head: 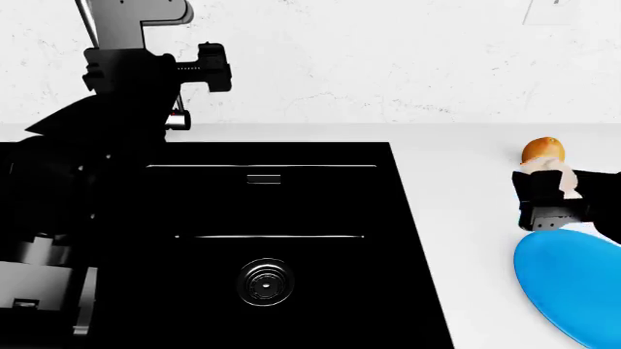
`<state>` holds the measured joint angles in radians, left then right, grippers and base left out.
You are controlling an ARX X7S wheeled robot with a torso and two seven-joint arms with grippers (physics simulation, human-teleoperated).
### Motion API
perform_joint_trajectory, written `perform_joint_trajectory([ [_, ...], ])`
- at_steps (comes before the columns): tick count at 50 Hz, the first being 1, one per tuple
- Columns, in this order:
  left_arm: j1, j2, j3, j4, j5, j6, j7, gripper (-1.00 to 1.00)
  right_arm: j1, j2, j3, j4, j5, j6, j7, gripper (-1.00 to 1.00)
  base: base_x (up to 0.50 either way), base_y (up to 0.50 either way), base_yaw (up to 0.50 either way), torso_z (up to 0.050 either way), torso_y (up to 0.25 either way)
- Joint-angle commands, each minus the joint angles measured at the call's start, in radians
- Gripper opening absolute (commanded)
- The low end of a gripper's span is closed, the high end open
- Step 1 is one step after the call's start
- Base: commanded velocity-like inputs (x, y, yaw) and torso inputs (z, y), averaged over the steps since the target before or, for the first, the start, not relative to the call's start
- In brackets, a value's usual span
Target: Pick the chicken breast from the counter and place it in the sink. Then turn on the sink faucet.
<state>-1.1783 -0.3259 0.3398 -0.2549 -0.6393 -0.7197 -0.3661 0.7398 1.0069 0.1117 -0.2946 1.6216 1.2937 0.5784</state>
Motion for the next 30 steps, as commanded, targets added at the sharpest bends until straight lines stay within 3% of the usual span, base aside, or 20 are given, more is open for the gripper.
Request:
perform_joint_trajectory([
  [1, -0.004, 0.000, 0.004, 0.005, -0.003, -0.005, -0.002, 1.00, 0.267, -0.137, -0.206, -0.009, 0.043, 0.052, 0.045, -1.00, 0.00, 0.00, 0.00, 0.000, 0.000],
  [30, -0.014, 0.016, 0.023, -0.040, 0.008, 0.022, 0.014, 1.00, 0.345, -0.503, -0.586, 0.007, -0.288, -0.002, -0.270, -1.00, 0.00, 0.00, 0.00, 0.000, 0.000],
])
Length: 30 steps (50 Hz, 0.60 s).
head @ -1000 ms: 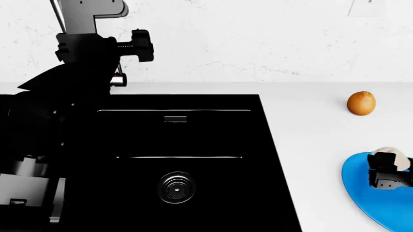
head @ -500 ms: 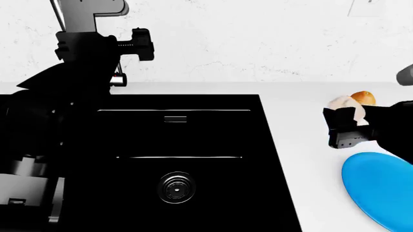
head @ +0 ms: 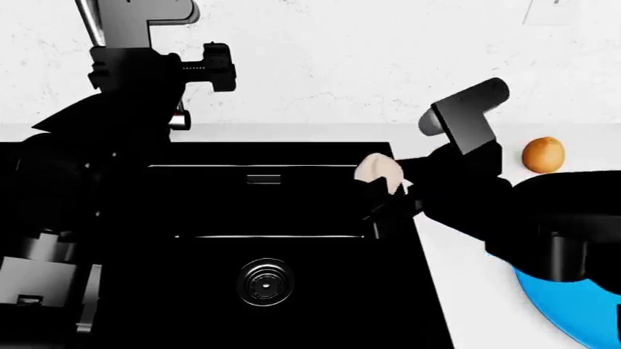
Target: Pick the chicken breast from the counter and place it in the sink. Then turn on the sink faucet.
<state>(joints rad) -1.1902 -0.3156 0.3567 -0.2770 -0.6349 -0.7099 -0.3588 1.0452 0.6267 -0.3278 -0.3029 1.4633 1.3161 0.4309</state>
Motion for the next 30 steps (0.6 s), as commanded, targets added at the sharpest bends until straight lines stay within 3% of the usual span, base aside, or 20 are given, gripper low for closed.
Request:
perform_joint_trajectory([
  [1, 0.000, 0.007, 0.008, -0.018, 0.004, 0.013, 0.007, 1.00, 0.038, -0.141, -0.163, 0.021, -0.144, -0.032, -0.134, -1.00, 0.00, 0.00, 0.00, 0.000, 0.000],
  [30, 0.003, 0.002, 0.007, -0.020, -0.003, 0.018, 0.007, 1.00, 0.117, -0.315, -0.443, 0.378, -0.477, -0.214, -0.404, -1.00, 0.00, 0.00, 0.00, 0.000, 0.000],
])
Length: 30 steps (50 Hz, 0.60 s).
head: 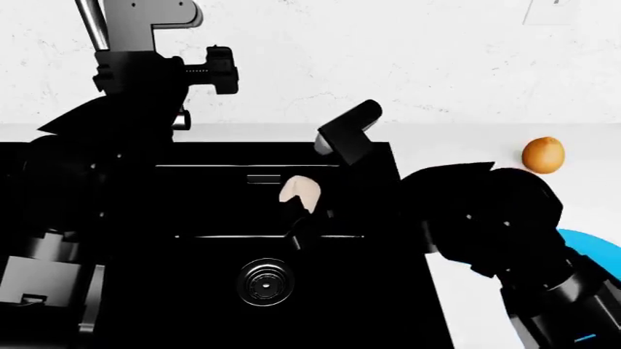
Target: Pick the chicken breast from the counter and place it in the sink. Then turn on the sink faucet.
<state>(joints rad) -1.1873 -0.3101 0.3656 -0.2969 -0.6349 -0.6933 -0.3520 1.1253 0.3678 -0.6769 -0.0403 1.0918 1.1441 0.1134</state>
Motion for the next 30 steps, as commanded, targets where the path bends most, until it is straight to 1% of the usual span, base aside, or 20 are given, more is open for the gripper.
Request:
perform_joint_trajectory([
  [1, 0.001, -0.004, -0.002, -0.001, -0.003, 0.003, 0.000, 1.00, 0.038, -0.060, -0.099, 0.121, -0.109, -0.043, -0.089, -1.00, 0.00, 0.00, 0.00, 0.000, 0.000],
  [19, 0.002, -0.006, -0.001, -0.010, -0.005, 0.009, 0.002, 1.00, -0.012, -0.090, -0.206, 0.185, -0.164, -0.058, -0.125, -1.00, 0.00, 0.00, 0.00, 0.000, 0.000],
  [30, 0.010, -0.009, -0.002, 0.000, -0.010, 0.007, -0.003, 1.00, -0.002, -0.086, -0.195, 0.169, -0.145, -0.044, -0.115, -1.00, 0.00, 0.00, 0.00, 0.000, 0.000],
])
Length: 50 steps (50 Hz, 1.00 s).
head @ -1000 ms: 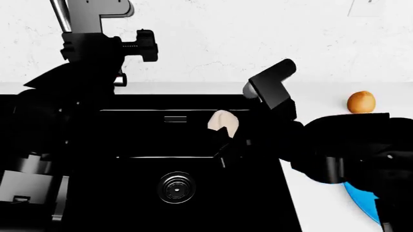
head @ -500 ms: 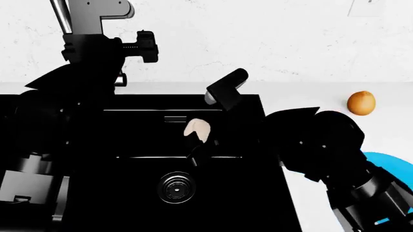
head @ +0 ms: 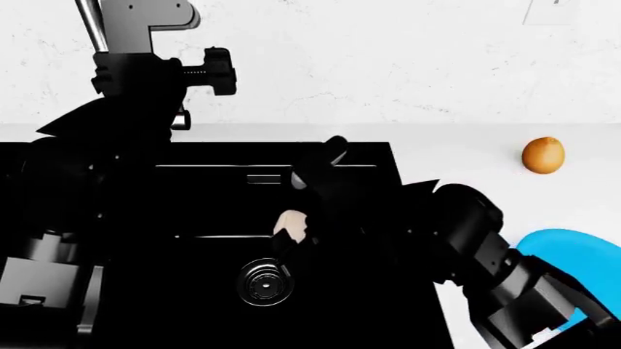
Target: Pick the chicken breast from the counter and place it in the sink. Then turn on the sink faucet.
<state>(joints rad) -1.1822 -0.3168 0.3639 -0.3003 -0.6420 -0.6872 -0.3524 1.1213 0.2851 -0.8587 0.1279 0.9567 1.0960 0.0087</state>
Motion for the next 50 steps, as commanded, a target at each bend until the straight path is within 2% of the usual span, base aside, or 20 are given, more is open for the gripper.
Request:
perform_joint_trajectory([
  [1, 0.005, -0.002, -0.001, 0.003, -0.004, 0.001, -0.003, 1.00, 0.003, -0.004, -0.010, 0.000, -0.008, 0.004, -0.009, -1.00, 0.00, 0.00, 0.00, 0.000, 0.000],
  [4, 0.006, -0.002, -0.001, 0.003, -0.005, 0.002, -0.003, 1.00, 0.004, -0.005, -0.002, 0.000, 0.007, 0.011, -0.012, -1.00, 0.00, 0.00, 0.00, 0.000, 0.000],
  [5, 0.007, -0.002, -0.001, 0.003, -0.005, 0.002, -0.003, 1.00, 0.006, -0.003, 0.005, -0.005, 0.012, 0.019, 0.000, 1.00, 0.00, 0.00, 0.00, 0.000, 0.000],
  [18, 0.007, -0.004, 0.001, -0.001, -0.005, 0.004, -0.003, 1.00, 0.019, 0.007, 0.005, -0.025, 0.015, 0.030, 0.019, 1.00, 0.00, 0.00, 0.00, 0.000, 0.000],
  [33, 0.004, 0.001, 0.009, -0.011, -0.002, 0.010, -0.002, 1.00, 0.090, 0.104, 0.231, -0.182, 0.153, 0.063, 0.166, 1.00, 0.00, 0.00, 0.00, 0.000, 0.000],
  [38, 0.000, -0.002, 0.012, -0.010, -0.002, 0.007, -0.001, 1.00, 0.127, 0.209, 0.266, -0.320, 0.137, 0.093, 0.261, 1.00, 0.00, 0.00, 0.00, 0.000, 0.000],
  [39, -0.003, -0.002, 0.013, -0.012, 0.000, 0.007, -0.001, 1.00, 0.126, 0.235, 0.325, -0.356, 0.202, 0.118, 0.299, 1.00, 0.00, 0.00, 0.00, 0.000, 0.000],
  [46, -0.002, -0.001, 0.013, -0.002, -0.004, 0.004, -0.006, 1.00, 0.125, 0.398, 0.522, -0.565, 0.352, 0.158, 0.502, 1.00, 0.00, 0.00, 0.00, 0.000, 0.000],
  [50, 0.000, -0.002, 0.015, 0.001, -0.004, 0.002, -0.007, 1.00, 0.035, 0.508, 0.681, -0.655, 0.537, 0.137, 0.635, 1.00, 0.00, 0.00, 0.00, 0.000, 0.000],
])
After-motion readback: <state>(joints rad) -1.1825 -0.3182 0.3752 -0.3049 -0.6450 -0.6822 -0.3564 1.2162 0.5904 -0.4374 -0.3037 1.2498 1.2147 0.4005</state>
